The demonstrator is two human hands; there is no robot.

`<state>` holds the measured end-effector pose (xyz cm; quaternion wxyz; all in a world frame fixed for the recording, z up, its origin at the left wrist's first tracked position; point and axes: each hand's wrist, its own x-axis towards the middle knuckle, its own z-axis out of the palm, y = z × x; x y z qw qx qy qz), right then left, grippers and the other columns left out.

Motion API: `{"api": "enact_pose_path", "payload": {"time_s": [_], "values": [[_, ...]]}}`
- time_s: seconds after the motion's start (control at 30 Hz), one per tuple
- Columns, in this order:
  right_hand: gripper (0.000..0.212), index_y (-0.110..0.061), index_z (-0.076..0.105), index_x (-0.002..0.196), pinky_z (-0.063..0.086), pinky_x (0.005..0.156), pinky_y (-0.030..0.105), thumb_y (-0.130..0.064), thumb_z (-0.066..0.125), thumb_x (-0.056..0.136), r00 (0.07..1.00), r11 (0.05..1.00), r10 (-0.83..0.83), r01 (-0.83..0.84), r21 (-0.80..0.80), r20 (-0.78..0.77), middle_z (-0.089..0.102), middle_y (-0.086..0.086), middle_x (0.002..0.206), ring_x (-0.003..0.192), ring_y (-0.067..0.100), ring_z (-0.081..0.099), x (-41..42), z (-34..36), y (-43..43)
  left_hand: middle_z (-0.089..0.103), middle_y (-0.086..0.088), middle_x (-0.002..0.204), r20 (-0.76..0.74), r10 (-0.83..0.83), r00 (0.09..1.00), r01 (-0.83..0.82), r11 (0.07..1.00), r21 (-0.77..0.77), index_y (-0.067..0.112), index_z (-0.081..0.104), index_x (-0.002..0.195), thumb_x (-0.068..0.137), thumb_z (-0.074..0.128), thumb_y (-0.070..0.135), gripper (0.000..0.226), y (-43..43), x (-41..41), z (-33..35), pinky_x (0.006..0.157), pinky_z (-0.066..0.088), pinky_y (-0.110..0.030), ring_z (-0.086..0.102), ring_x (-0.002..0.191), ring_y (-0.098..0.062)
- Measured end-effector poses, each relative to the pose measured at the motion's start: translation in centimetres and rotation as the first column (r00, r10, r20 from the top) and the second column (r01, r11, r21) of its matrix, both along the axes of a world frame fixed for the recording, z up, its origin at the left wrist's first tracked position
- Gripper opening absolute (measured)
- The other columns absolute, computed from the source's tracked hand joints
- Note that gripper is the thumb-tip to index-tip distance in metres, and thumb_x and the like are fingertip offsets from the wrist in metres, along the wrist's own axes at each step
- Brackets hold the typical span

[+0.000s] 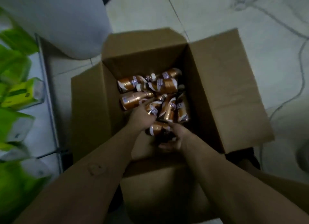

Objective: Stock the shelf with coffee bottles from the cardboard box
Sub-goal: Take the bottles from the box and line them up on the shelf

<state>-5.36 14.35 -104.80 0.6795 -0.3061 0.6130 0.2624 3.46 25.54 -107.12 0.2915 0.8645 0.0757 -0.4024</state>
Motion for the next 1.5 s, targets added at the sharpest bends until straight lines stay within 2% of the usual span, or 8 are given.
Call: {"api": "enact_pose_path", "payload": {"time_s": [0.23,0.3,0.4,0.57,0.73,0.93,1.2,1.5], "values": [[0.023,-0.014,0.055,0.103,0.049,0.093,0.054,-0.036,0.052,0.097,0.999,0.998,-0.052,0.052,-0.048,-0.002,0.058,0.010,0.088,0.107,0.034,0.060,0.7,-6.4,0.6,0.050,-0.008,0.138,0.098,-0.005,0.995,0.005,1.000,0.009,0.020,0.039,0.144,0.067,0.082,0.031,0.089,1.1,0.2,-7.5,0.107,0.038,-0.047,0.047,0.127,-0.030],[0.027,-0.014,0.057,0.108,0.055,0.078,0.054,-0.030,0.064,0.088,0.999,0.993,-0.053,0.052,-0.103,-0.003,0.063,0.015,0.095,0.093,0.034,0.063,0.2,-6.2,0.9,0.057,-0.008,0.130,0.029,0.029,0.999,-0.029,1.000,-0.009,0.014,0.050,0.136,0.060,0.086,0.038,0.087,1.4,-0.4,-5.7,0.101,0.045,-0.044,0.054,0.118,-0.029],[0.072,-0.019,0.043,0.135,0.054,0.076,0.062,-0.021,0.077,0.071,0.999,0.959,0.027,-0.016,-0.283,0.034,0.061,0.017,0.120,0.100,0.040,0.063,-1.4,-4.5,0.4,0.064,-0.011,0.116,-0.054,0.100,0.994,-0.098,0.995,0.036,0.006,0.059,0.125,0.066,0.085,0.036,0.070,2.5,-1.9,-1.4,0.078,0.053,-0.033,0.064,0.098,-0.028],[0.055,-0.011,0.051,0.126,0.053,0.085,0.042,-0.007,0.075,0.076,0.931,0.851,0.305,-0.171,-0.497,0.201,0.060,0.010,0.112,0.103,0.031,0.059,-2.6,7.1,0.0,0.069,-0.007,0.106,-0.046,0.122,0.991,-0.126,0.987,-0.104,0.007,0.066,0.110,0.068,0.085,0.026,0.050,4.5,-5.0,9.0,0.083,0.054,-0.032,0.067,0.091,-0.024],[0.039,-0.008,0.061,0.110,0.055,0.071,0.037,-0.006,0.075,0.074,0.718,0.739,0.537,-0.147,-0.657,0.444,0.069,0.010,0.099,0.090,0.029,0.066,-3.9,21.6,0.8,0.067,-0.002,0.102,0.146,0.189,0.971,-0.129,0.929,-0.346,0.013,0.063,0.114,0.074,0.082,0.021,0.045,5.7,-8.4,24.5,0.067,0.049,-0.019,0.063,0.088,-0.015],[0.044,-0.012,0.059,0.114,0.057,0.085,0.048,-0.002,0.075,0.073,0.429,0.726,0.605,0.049,-0.686,0.671,0.069,0.013,0.102,0.092,0.030,0.068,-8.3,38.2,2.4,0.067,-0.002,0.099,0.440,0.290,0.850,-0.021,0.853,-0.521,0.013,0.053,0.119,0.065,0.088,0.011,0.064,8.4,-12.8,41.2,0.086,0.053,-0.033,0.066,0.090,-0.017],[0.052,-0.020,0.059,0.118,0.052,0.093,0.049,0.000,0.076,0.073,0.019,0.636,0.755,0.220,-0.740,0.655,0.069,0.004,0.105,0.103,0.024,0.064,-13.4,54.9,6.6,0.066,0.004,0.112,0.774,0.270,0.572,0.141,0.898,-0.418,0.020,0.055,0.117,0.059,0.091,0.021,0.068,13.6,-20.8,58.0,0.093,0.051,-0.038,0.061,0.106,-0.016],[0.056,-0.021,0.056,0.125,0.053,0.091,0.050,-0.008,0.078,0.075,-0.208,0.647,0.762,0.197,-0.737,0.614,0.065,0.000,0.112,0.108,0.023,0.060,-10.8,59.2,11.7,0.062,-0.006,0.118,0.855,0.266,0.446,0.065,0.943,-0.327,0.017,0.042,0.137,0.072,0.079,-0.001,0.078,19.4,-21.1,63.6,0.098,0.049,-0.046,0.062,0.108,-0.023]]}}
